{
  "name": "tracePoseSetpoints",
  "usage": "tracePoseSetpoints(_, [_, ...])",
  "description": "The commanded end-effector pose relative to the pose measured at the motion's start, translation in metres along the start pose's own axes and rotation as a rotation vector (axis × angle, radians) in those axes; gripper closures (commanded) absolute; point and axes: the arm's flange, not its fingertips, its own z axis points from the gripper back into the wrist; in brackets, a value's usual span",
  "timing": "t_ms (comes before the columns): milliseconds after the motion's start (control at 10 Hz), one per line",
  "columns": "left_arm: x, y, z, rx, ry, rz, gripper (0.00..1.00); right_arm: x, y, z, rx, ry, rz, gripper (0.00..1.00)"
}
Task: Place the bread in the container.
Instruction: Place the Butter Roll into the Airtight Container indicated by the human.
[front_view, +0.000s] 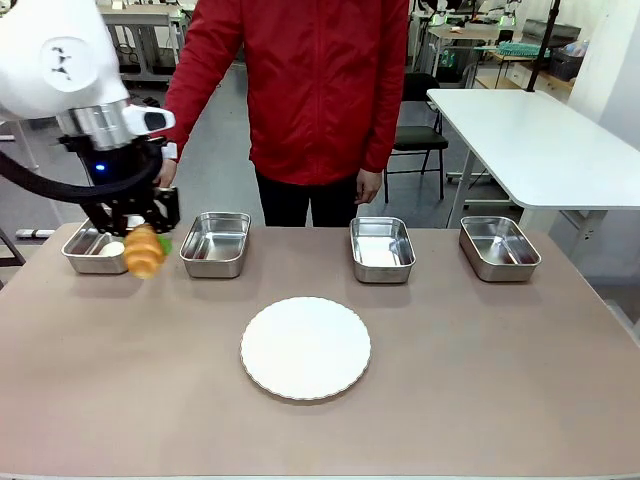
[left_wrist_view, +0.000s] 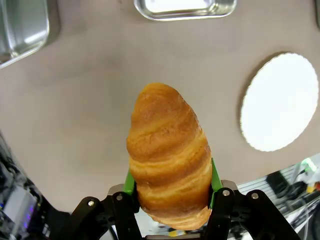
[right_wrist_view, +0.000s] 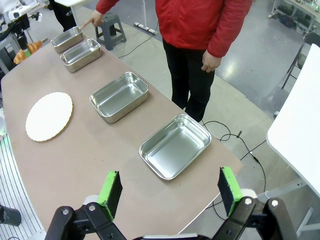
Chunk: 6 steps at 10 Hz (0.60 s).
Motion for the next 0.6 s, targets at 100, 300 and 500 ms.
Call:
tracePoseSetpoints(100, [0.0,0.0,0.0,0.0,0.0,0.0,0.41,0.001,0.0,0.001,0.003,-0.011,0.006,0.0])
tracePoseSetpoints(300, [0.0,0.0,0.0,0.0,0.0,0.0,0.41,0.001,0.0,0.001,0.003,-0.011,0.006,0.0])
tracePoseSetpoints(500, [0.001,-0.001,-0.004,0.002,-0.007,-0.03,0.41,0.001,0.0,0.001,0.003,-0.011,0.006,0.0])
